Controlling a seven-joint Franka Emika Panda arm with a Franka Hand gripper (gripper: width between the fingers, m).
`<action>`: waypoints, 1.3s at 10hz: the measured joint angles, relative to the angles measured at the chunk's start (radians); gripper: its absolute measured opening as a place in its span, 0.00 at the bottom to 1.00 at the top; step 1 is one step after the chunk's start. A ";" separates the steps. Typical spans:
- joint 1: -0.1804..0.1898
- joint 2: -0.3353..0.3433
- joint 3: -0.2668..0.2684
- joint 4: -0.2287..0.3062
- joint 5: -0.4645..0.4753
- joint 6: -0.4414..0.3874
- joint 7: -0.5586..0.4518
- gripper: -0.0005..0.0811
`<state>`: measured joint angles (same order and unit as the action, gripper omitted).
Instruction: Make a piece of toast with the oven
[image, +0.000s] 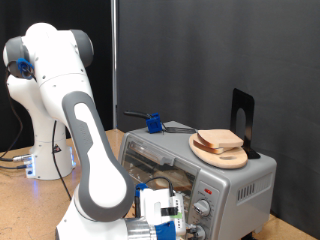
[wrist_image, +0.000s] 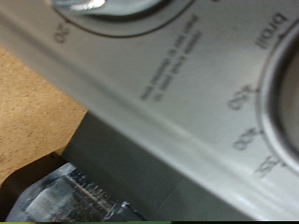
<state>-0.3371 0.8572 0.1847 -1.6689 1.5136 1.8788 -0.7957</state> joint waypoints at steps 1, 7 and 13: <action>-0.001 0.000 -0.002 0.001 0.008 0.020 0.000 0.24; -0.055 -0.021 -0.024 -0.005 -0.014 -0.050 0.125 0.87; -0.129 -0.132 -0.100 -0.054 -0.205 -0.254 0.328 1.00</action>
